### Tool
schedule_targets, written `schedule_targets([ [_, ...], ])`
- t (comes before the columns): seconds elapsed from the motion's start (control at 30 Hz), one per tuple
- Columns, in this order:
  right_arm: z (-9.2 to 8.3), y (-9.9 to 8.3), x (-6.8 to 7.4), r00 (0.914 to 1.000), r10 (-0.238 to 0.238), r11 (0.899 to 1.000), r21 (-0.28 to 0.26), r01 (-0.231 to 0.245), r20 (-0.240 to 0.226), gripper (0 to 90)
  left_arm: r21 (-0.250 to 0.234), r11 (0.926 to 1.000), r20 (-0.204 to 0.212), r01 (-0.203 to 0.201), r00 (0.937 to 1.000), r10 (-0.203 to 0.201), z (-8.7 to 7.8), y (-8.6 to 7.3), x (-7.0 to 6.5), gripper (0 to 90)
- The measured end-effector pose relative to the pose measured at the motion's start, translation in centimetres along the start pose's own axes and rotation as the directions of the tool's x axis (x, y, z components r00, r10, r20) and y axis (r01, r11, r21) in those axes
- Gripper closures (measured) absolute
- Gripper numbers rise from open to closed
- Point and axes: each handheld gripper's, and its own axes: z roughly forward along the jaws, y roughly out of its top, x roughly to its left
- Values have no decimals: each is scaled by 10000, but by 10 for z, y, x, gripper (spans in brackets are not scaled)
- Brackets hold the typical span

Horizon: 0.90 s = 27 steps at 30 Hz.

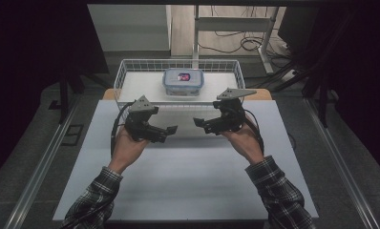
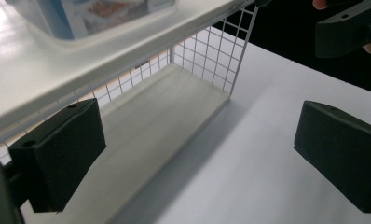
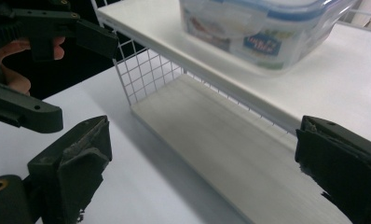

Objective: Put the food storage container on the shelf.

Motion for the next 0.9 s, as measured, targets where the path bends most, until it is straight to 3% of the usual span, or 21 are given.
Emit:
schedule_targets([
  [0.27,-6,-17,7,9999,-167,9999,27,167,13,35,4,9999,289,125,9995,-125,-7,-18,-5,1],
  [0.53,-10,-31,15,9990,-447,9990,52,446,17,35,-45,10000,179,-61,9998,62,-14,-34,-16,18],
  [0.9,-8,-57,29,9961,-875,9959,232,872,134,35,-169,9994,50,313,9995,-312,-15,-67,-26,0],
])
